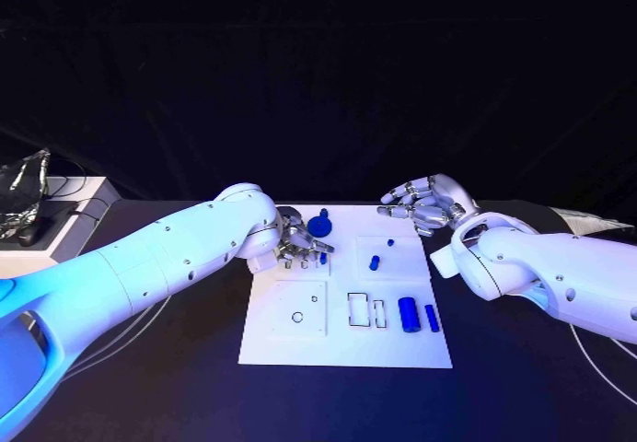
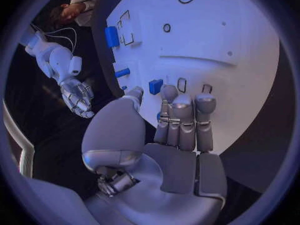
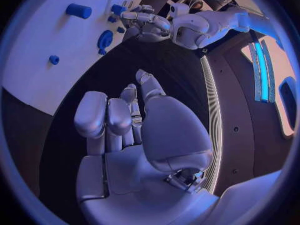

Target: Assemble the parts on the task board

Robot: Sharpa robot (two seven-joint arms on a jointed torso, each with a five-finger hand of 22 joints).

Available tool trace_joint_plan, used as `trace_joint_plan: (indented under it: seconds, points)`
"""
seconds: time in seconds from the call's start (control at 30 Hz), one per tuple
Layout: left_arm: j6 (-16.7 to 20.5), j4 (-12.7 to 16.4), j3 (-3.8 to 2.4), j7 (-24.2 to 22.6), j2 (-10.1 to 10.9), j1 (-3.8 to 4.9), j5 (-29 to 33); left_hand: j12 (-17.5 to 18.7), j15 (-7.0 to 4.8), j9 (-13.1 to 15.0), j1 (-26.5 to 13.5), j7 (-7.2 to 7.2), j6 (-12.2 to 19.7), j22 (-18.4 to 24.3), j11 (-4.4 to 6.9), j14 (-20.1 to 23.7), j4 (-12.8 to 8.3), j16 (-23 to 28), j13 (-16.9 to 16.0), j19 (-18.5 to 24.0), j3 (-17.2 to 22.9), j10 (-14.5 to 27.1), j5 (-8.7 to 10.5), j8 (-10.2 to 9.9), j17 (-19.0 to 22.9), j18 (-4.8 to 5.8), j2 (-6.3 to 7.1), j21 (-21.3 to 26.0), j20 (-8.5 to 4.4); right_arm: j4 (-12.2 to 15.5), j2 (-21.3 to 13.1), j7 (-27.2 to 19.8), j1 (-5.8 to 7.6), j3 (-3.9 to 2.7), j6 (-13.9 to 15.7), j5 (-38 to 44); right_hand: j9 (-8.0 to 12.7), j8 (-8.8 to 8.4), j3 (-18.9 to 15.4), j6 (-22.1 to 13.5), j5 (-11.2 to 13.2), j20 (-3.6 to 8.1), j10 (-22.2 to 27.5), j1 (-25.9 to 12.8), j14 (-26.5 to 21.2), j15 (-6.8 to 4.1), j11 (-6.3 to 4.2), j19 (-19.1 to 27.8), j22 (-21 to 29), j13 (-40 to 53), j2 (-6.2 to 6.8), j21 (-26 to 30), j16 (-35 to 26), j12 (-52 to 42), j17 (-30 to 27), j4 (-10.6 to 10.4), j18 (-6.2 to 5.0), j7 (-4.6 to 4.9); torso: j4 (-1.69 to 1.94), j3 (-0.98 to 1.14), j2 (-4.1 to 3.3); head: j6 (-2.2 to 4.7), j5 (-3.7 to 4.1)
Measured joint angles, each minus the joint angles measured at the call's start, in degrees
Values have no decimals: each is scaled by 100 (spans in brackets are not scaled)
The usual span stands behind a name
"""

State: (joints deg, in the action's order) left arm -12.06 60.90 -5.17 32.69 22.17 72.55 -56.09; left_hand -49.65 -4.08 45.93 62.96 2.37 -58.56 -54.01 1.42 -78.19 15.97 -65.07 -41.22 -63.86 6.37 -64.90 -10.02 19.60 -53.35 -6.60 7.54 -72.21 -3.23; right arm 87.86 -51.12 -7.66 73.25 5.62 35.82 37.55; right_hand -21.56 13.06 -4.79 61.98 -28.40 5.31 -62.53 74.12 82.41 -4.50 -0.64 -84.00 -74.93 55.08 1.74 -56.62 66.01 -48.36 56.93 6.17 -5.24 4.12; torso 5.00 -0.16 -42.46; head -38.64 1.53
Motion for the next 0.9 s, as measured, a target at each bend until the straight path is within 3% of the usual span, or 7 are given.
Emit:
trace_joint_plan:
  seconds: [0.27, 0.53, 0.9]
  points:
    - [1, -95, 16, -16, -51, -1, -2, 0, 0, 0, 51, 0, 0, -40, 0, 0, -16, 0, 6, 0, -44, 0, 0, 0, -1, 0, -51, 5, 0, -7, 25, 0, -4, 0, 3, 2, 0, 0, 0, 0, 0, 0, 0, 0, 0, 0, 0, 0, 0, 0, 0, 0, 0, 0, 0, 0, 0, 0, 6, 3, -1, -4, 15]
    - [1, -178, 86, -49, -103, -6, -2, 0, 0, 8, 103, 0, 0, -90, 0, 0, -98, 0, 6, 0, -92, 0, 0, 0, -4, -1, -103, 31, 0, -8, 40, 1, -6, 0, 6, 3, -5, -25, 0, 0, 0, 0, 0, 0, 0, 0, 1, 0, 1, 5, 0, 0, 0, 0, 3, 0, 0, 0, -2, 1, -7, -5, 24]
    - [2, -212, 101, -73, -131, -5, -2, -24, 0, 13, 149, 0, 0, -157, 0, 0, -183, 0, 6, -21, -178, 0, 0, 0, -13, -1, -149, 88, 20, -5, 53, 4, -6, 0, 6, 6, -17, -34, 0, 22, 0, 0, -9, 0, 0, 0, 10, 0, 2, 14, 0, 0, 0, 22, 13, 0, 0, 21, 3, 1, -7, -7, 17]
